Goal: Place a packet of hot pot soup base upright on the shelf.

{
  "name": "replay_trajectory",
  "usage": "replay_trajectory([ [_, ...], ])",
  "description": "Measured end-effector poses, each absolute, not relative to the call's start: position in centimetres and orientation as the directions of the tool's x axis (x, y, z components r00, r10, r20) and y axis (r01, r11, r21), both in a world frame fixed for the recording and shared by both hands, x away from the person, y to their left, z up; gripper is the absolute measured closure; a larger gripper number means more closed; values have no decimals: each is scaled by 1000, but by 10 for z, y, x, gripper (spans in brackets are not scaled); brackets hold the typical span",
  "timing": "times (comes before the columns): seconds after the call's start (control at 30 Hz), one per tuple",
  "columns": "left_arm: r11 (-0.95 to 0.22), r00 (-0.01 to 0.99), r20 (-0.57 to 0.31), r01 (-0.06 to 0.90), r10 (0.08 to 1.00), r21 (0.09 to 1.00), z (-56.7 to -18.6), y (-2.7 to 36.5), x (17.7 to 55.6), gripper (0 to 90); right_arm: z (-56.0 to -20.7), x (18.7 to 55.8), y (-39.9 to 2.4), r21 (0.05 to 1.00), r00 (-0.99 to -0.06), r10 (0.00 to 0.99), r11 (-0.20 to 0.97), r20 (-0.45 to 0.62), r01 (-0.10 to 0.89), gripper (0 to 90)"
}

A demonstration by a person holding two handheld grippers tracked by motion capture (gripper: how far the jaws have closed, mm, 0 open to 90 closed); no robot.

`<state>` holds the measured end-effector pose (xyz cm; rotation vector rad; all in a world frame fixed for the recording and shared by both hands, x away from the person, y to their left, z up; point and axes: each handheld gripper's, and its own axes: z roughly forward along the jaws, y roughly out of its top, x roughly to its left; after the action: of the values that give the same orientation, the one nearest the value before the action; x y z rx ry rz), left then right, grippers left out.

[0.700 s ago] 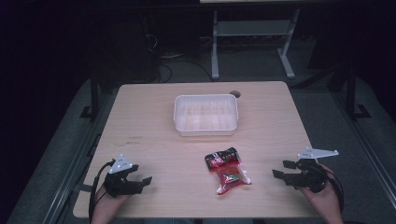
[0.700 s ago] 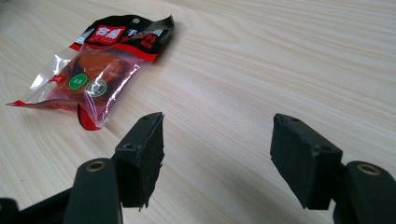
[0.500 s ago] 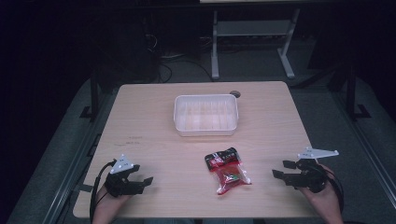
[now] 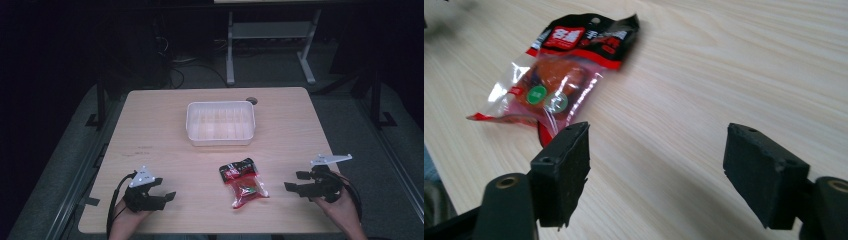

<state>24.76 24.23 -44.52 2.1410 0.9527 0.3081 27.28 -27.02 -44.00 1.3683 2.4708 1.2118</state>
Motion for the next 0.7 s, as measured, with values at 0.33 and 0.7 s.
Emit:
replay_trajectory([
  [0.33, -446, 716, -85, 518, 693, 730, -436, 217, 249, 326, -422, 288, -244, 670, -658, 701, 350, 276, 654, 244],
  [0.7, -472, 771, -89, 472, 630, 744, -422, 171, 253, 371, -410, 326, -208, 640, -721, 642, 444, 261, 627, 308],
])
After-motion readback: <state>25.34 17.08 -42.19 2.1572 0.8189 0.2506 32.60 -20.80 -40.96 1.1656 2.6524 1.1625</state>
